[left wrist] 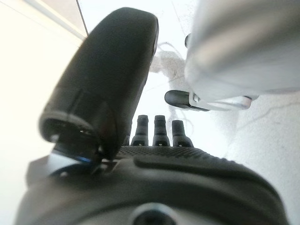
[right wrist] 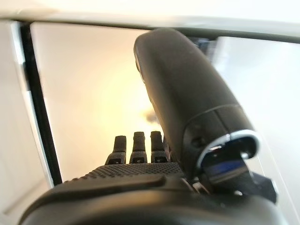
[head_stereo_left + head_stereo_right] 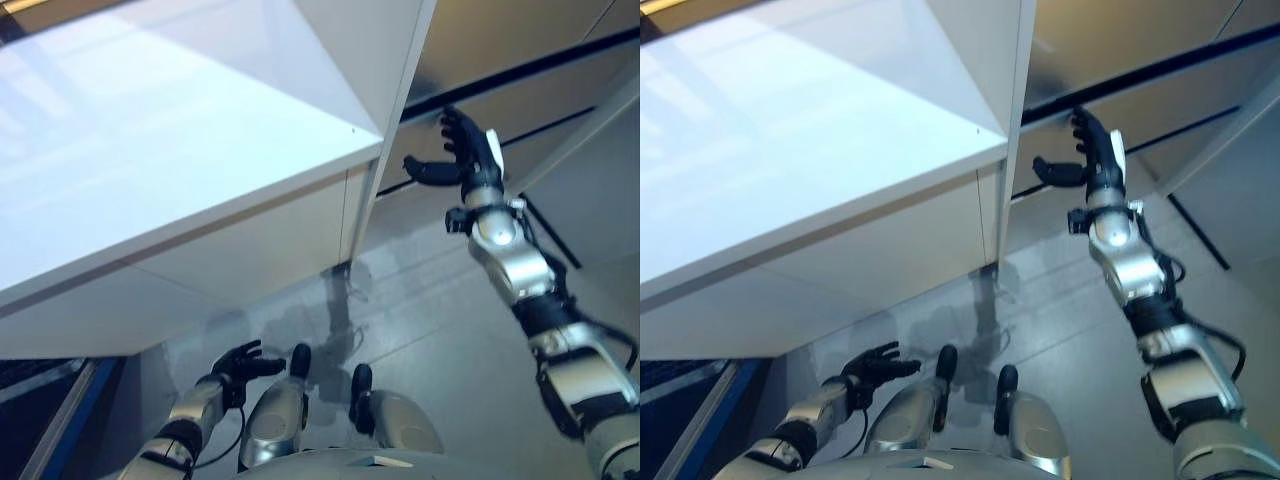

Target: Put drinks into fridge and close the fridge

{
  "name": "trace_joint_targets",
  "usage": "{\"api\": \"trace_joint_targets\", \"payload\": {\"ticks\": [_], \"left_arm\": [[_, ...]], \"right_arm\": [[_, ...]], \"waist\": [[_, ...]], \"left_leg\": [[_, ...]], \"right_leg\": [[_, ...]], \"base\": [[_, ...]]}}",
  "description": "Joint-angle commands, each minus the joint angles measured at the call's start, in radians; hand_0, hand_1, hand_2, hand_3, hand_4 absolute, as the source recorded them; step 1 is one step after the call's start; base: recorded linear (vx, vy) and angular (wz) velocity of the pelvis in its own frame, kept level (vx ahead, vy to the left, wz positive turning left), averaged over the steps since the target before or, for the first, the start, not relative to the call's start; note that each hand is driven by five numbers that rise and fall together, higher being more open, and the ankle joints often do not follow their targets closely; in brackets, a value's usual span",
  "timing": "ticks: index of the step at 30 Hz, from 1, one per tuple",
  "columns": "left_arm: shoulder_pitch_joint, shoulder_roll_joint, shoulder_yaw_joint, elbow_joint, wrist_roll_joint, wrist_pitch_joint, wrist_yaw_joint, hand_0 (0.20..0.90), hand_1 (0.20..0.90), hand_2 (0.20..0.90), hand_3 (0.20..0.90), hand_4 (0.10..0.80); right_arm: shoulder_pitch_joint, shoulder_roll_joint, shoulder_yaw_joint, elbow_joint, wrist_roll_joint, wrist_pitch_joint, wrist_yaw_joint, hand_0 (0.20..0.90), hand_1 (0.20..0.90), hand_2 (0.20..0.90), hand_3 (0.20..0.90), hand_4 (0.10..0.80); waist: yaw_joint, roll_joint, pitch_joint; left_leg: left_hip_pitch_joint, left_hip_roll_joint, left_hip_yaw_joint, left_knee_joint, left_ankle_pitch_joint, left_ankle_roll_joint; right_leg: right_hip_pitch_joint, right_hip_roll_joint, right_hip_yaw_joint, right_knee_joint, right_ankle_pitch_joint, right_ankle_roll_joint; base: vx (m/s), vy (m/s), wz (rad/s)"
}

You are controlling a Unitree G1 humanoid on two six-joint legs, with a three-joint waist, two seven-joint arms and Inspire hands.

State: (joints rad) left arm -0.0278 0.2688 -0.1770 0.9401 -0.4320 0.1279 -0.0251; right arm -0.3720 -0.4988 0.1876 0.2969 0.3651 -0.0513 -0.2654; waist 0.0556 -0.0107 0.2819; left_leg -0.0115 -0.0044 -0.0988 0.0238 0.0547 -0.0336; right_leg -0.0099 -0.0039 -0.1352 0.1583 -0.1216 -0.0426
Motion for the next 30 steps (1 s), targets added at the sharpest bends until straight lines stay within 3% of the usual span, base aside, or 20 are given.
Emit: {"api": "trace_joint_targets", "payload": {"ticks": [1, 4, 7, 9, 15, 19, 30], "left_arm": [[0.095, 0.012, 0.044, -0.008, 0.008, -0.031, -0.006, 0.9, 0.9, 0.9, 0.9, 0.8], [0.114, 0.016, 0.071, -0.002, 0.006, -0.035, -0.012, 0.9, 0.9, 0.9, 0.9, 0.8], [0.114, 0.035, 0.088, 0.058, 0.018, -0.059, -0.046, 0.9, 0.9, 0.9, 0.9, 0.8], [0.099, 0.039, 0.087, 0.1, 0.025, -0.073, -0.067, 0.9, 0.9, 0.9, 0.9, 0.8], [0.067, 0.011, 0.07, 0.21, 0.054, -0.161, -0.131, 0.9, 0.9, 0.9, 0.9, 0.8], [0.052, -0.01, 0.057, 0.257, 0.038, -0.182, -0.142, 0.9, 0.9, 0.9, 0.9, 0.8], [0.038, -0.045, 0.017, 0.272, -0.003, -0.179, -0.107, 0.9, 0.9, 0.9, 0.9, 0.8]], "right_arm": [[0.203, 0.026, -0.098, -0.011, -0.051, -0.09, 0.073, 0.9, 0.9, 0.9, 0.9, 0.8], [0.321, 0.068, -0.116, 0.103, -0.068, -0.065, 0.1, 0.9, 0.9, 0.9, 0.9, 0.8], [0.413, 0.127, -0.118, 0.399, -0.022, 0.04, 0.145, 0.9, 0.9, 0.9, 0.9, 0.8], [0.43, 0.156, -0.134, 0.592, -0.027, -0.001, 0.203, 0.9, 0.9, 0.9, 0.9, 0.8], [0.463, 0.232, -0.134, 0.912, -0.06, 0.06, 0.377, 0.9, 0.9, 0.9, 0.9, 0.8], [0.453, 0.233, -0.12, 0.978, -0.086, 0.119, 0.427, 0.9, 0.9, 0.9, 0.9, 0.8], [0.424, 0.249, -0.052, 0.985, -0.15, 0.154, 0.406, 0.9, 0.9, 0.9, 0.9, 0.8]], "waist": [[-0.052, -0.044, -0.162], [-0.074, -0.043, -0.181], [-0.1, -0.04, -0.195], [-0.101, -0.035, -0.195], [-0.112, -0.02, -0.194], [-0.114, -0.013, -0.188], [-0.107, -0.002, -0.201]], "left_leg": [[0.043, -0.053, 0.105, 0.032, -0.135, 0.07], [0.063, -0.046, 0.123, 0.006, -0.13, 0.066], [0.09, -0.035, 0.145, -0.027, -0.122, 0.061], [0.098, -0.032, 0.145, -0.041, -0.116, 0.06], [0.109, -0.025, 0.144, -0.064, -0.103, 0.055], [0.103, -0.025, 0.146, -0.051, -0.109, 0.056], [0.118, -0.034, 0.124, -0.053, -0.123, 0.057]], "right_leg": [[0.029, -0.033, 0.081, -0.132, 0.115, 0.1], [0.039, -0.029, 0.083, -0.148, 0.119, 0.106], [0.053, -0.018, 0.089, -0.158, 0.121, 0.109], [0.059, -0.012, 0.091, -0.159, 0.117, 0.106], [0.071, -0.004, 0.093, -0.163, 0.11, 0.1], [0.068, -0.004, 0.093, -0.157, 0.102, 0.097], [0.087, -0.004, 0.089, -0.168, 0.092, 0.1]], "base": [[-0.046, 0.017, -0.23], [-0.056, -0.002, -0.16], [-0.05, -0.02, -0.16], [-0.045, -0.026, -0.09], [-0.021, -0.003, -0.06], [-0.039, 0.031, -0.15], [0.003, 0.007, -0.01]]}}
